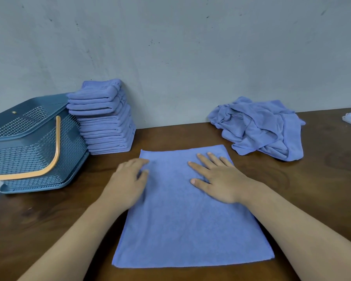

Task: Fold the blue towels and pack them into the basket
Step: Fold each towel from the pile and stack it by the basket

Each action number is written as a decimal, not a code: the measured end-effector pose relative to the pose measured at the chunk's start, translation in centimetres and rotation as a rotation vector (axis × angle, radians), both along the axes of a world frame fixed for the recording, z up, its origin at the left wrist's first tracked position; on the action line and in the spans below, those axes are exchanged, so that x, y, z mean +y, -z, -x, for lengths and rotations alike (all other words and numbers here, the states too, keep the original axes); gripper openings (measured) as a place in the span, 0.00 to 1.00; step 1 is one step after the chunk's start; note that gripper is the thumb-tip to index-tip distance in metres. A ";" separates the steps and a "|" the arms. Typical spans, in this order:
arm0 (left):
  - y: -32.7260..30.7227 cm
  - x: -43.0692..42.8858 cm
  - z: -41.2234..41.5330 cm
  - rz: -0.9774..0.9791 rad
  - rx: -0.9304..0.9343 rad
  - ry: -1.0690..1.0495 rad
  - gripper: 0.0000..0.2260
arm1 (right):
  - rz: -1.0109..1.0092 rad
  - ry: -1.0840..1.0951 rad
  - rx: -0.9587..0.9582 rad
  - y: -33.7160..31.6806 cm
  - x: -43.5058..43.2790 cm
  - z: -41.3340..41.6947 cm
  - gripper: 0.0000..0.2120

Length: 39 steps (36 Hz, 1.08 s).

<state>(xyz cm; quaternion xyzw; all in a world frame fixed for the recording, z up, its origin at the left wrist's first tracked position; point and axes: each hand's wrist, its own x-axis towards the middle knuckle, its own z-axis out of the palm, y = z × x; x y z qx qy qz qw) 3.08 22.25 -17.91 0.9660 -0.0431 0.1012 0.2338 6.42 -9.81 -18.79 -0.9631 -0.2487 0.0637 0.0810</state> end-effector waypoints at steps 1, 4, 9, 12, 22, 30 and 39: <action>0.4 -0.5 0.4 -0.045 0.042 0.033 0.21 | 0.003 0.000 -0.005 -0.1 0.0 0.1 0.36; 1.0 -1.1 0.8 -0.145 0.168 0.091 0.27 | 0.010 0.007 -0.072 -0.7 0.2 0.6 0.33; 1.0 -1.3 0.5 -0.255 0.235 0.118 0.28 | -0.031 -0.136 -0.054 -2.3 5.4 1.6 0.32; 0.7 -1.4 0.5 -0.281 0.264 0.114 0.29 | 0.025 -0.210 -0.001 -2.0 8.3 1.3 0.34; 0.5 -1.5 0.5 -0.276 0.296 0.090 0.43 | -0.060 0.112 0.034 -1.5 -1.2 -3.6 0.38; -1.4 -2.7 -1.0 -0.374 0.159 0.033 0.34 | -0.131 0.184 0.021 -0.5 -3.1 -4.9 0.38; 0.8 -4.0 -4.5 -0.287 0.260 0.150 0.36 | -0.051 0.174 -0.193 -2.6 -2.6 -4.0 0.33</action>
